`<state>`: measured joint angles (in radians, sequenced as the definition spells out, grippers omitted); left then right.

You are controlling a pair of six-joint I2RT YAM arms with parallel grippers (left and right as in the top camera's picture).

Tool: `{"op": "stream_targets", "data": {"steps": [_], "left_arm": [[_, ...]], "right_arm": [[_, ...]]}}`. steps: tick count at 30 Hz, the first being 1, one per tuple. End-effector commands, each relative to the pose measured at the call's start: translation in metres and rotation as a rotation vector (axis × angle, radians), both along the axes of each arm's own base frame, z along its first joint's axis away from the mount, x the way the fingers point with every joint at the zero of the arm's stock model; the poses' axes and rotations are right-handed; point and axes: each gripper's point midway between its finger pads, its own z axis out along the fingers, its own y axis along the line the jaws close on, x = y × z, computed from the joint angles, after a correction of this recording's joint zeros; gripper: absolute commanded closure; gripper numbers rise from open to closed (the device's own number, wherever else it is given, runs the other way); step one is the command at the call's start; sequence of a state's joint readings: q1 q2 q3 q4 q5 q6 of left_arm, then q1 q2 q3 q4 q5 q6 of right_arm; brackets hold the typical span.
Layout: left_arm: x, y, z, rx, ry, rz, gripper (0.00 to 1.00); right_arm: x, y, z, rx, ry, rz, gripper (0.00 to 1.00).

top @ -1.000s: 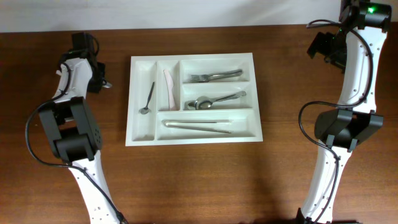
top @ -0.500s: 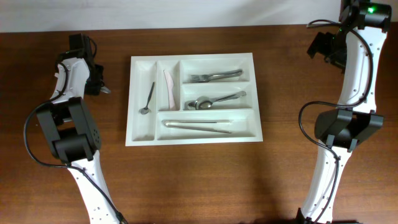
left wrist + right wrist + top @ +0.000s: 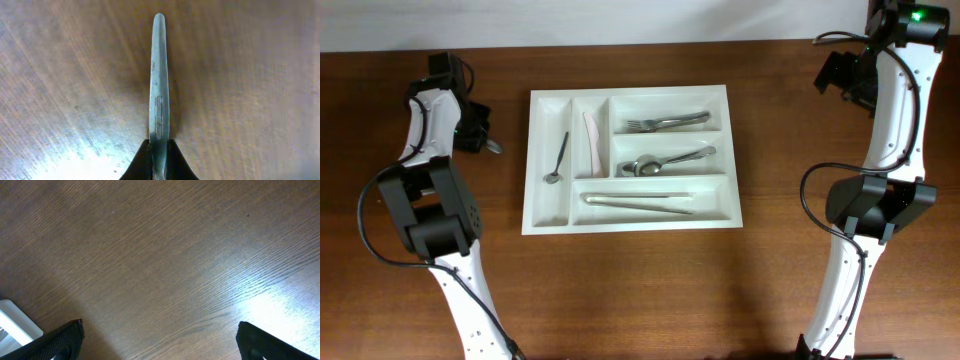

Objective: Pack container
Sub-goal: 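Close the left gripper on the spoon handle and lift it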

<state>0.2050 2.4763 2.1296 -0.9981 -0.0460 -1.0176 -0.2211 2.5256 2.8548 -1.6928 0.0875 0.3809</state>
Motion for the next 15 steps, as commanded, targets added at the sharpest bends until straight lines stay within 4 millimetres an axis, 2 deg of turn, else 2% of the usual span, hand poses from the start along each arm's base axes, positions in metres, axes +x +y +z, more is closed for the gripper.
{"op": "stream_targets", "data": {"steps": [1,10,15], "left_arm": [[0.021,0.002,0.026,0.019,-0.070,-0.107,0.98],[0.047,0.007,0.087,0.095,-0.184,-0.234,0.98],[0.047,0.004,0.106,0.139,-0.187,-0.353,0.98]], "right_arm": [[-0.003,-0.002,0.019,-0.013,-0.039,0.002,0.01],[-0.003,-0.002,0.019,-0.013,-0.039,0.002,0.01],[-0.003,-0.002,0.019,-0.013,-0.039,0.002,0.01]]}}
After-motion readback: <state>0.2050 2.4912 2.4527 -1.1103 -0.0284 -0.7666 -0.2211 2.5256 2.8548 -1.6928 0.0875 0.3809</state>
